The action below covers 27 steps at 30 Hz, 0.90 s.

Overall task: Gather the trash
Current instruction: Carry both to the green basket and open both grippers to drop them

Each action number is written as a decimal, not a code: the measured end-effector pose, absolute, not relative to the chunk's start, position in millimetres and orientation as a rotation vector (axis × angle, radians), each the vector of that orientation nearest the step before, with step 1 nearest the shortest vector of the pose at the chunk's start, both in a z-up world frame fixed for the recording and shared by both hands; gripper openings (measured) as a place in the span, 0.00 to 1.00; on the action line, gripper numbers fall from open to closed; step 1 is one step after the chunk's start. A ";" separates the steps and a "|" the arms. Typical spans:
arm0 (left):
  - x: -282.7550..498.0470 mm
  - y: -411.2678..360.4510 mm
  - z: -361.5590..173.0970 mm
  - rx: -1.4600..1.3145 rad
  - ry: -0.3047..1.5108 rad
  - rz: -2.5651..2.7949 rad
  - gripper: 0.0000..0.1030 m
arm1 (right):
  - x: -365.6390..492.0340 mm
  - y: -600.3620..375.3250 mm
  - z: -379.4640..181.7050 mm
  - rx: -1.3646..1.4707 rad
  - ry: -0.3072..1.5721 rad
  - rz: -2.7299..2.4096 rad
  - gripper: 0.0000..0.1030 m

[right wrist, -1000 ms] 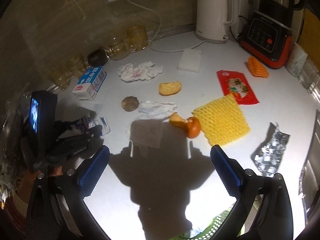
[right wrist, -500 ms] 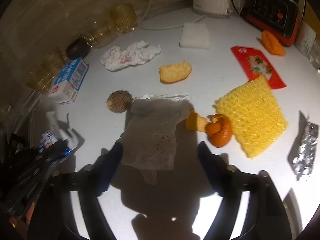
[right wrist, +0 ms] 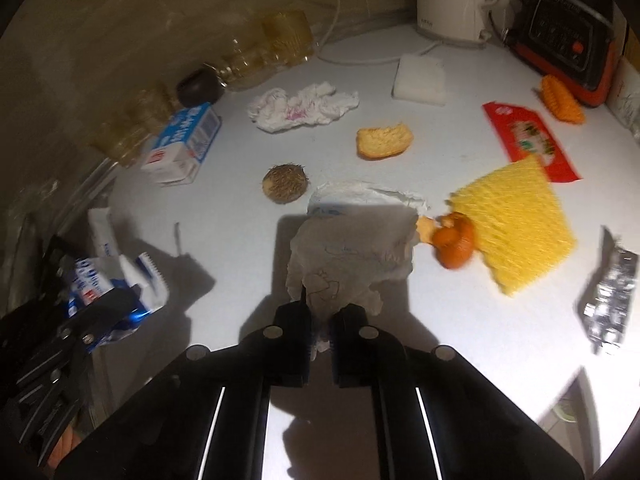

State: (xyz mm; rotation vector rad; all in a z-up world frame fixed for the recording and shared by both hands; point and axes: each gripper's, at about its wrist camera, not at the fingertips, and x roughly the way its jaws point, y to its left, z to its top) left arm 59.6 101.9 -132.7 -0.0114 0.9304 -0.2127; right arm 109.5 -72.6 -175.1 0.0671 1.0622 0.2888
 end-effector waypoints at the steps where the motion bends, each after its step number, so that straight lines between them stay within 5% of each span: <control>1: 54.6 95.2 -130.2 -0.010 0.930 -0.222 0.12 | 100.9 -77.5 -168.6 0.066 1.051 0.293 0.08; 12: -13.0 -7.4 -115.6 0.020 0.941 -0.381 0.12 | -32.2 -185.0 -107.2 0.024 0.927 0.187 0.08; 27: -78.2 -141.9 -166.8 0.094 1.076 -0.537 0.12 | -147.4 -312.0 -117.2 0.092 0.925 0.064 0.08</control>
